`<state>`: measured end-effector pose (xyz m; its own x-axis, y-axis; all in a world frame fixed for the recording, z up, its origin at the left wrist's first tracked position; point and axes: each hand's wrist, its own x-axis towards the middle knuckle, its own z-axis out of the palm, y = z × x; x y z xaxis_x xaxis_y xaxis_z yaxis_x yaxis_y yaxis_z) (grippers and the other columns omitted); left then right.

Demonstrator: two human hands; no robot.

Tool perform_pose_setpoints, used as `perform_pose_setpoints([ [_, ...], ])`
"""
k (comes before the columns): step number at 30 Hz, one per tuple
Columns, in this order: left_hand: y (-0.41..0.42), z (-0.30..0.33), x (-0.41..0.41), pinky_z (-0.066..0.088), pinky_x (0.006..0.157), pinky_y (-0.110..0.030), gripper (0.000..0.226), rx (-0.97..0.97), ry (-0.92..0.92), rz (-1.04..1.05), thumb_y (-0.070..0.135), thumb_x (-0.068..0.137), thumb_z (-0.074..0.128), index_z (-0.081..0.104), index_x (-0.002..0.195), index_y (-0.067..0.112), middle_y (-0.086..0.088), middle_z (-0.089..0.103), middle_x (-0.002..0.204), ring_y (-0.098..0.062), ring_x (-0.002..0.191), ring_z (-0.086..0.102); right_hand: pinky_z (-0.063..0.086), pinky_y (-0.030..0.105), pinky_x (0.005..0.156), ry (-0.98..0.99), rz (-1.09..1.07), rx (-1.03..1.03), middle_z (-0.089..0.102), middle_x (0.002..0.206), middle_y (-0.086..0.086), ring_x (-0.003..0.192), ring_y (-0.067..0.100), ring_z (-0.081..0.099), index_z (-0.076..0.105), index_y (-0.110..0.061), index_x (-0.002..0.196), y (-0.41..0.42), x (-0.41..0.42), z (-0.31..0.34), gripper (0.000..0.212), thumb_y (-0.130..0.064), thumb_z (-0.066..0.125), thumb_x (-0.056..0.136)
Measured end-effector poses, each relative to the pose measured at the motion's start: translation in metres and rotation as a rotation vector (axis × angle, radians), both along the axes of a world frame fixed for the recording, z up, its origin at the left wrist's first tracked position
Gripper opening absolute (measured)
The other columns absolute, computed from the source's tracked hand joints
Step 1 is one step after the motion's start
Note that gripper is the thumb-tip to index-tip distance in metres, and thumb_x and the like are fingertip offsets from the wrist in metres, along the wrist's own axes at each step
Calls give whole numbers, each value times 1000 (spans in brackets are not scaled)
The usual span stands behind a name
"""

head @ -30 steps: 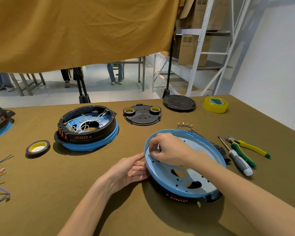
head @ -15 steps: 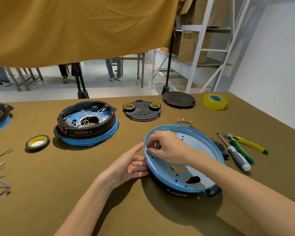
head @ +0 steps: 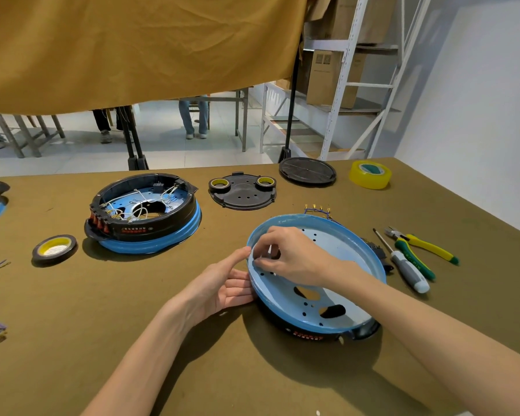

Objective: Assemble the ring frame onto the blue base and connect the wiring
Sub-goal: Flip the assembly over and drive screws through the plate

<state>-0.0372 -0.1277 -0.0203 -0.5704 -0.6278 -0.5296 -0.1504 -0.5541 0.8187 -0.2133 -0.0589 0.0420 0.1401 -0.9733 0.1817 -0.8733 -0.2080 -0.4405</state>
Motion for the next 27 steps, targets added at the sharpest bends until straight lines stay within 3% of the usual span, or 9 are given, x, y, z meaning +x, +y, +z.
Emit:
perform_pose_setpoints([
  [6, 0, -2, -1, 65, 74, -34, 89, -43, -13, 13, 65, 59, 81, 62, 117, -1, -20, 78, 103, -30, 95, 77, 53, 33, 75, -60, -6, -31, 68, 93, -7, 83, 10, 61, 78, -22, 103, 2, 1, -2, 13, -28, 73, 93],
  [11, 2, -4, -2, 65, 74, -33, 87, -75, -28, 17, 68, 65, 76, 63, 117, 0, -18, 78, 103, -29, 95, 78, 52, 29, 72, -63, -60, -27, 62, 88, -11, 81, 7, 59, 77, -21, 86, -3, -2, -7, 19, -39, 77, 89],
  [16, 2, -4, -2, 65, 77, -34, 91, -93, -31, 14, 71, 61, 76, 64, 117, 0, -18, 78, 102, -28, 95, 78, 55, 31, 76, -145, -30, 25, 67, 94, -10, 84, 9, 63, 75, -28, 107, -3, -7, -6, 25, -40, 79, 86],
  [18, 2, -4, -2, 64, 76, -34, 93, -93, -33, 21, 71, 58, 76, 64, 117, 0, -18, 78, 102, -27, 94, 78, 53, 31, 76, -138, -32, 4, 68, 93, -10, 84, 10, 63, 78, -28, 103, -3, -9, -6, 16, -33, 78, 88],
  [20, 2, -4, -2, 64, 73, -32, 95, -93, -37, 20, 72, 55, 77, 65, 116, 0, -18, 78, 102, -27, 94, 78, 49, 27, 77, -107, -16, -26, 67, 91, -10, 85, 11, 60, 81, -27, 95, -2, -7, -7, 7, -27, 76, 89],
  [23, 2, -4, -3, 64, 74, -33, 98, -102, -46, 17, 74, 53, 77, 64, 117, 0, -17, 78, 103, -27, 94, 78, 31, 14, 80, -29, 4, -53, 61, 89, -16, 86, 9, 55, 81, -27, 92, -2, -3, -7, 7, -25, 75, 90],
  [27, 1, -4, -4, 64, 71, -31, 96, -93, -45, 12, 73, 55, 77, 64, 117, 1, -17, 79, 102, -27, 94, 78, 43, 29, 79, 55, -3, -62, 58, 93, -15, 89, 8, 51, 81, -29, 99, 0, -3, -3, 14, -26, 70, 94],
])
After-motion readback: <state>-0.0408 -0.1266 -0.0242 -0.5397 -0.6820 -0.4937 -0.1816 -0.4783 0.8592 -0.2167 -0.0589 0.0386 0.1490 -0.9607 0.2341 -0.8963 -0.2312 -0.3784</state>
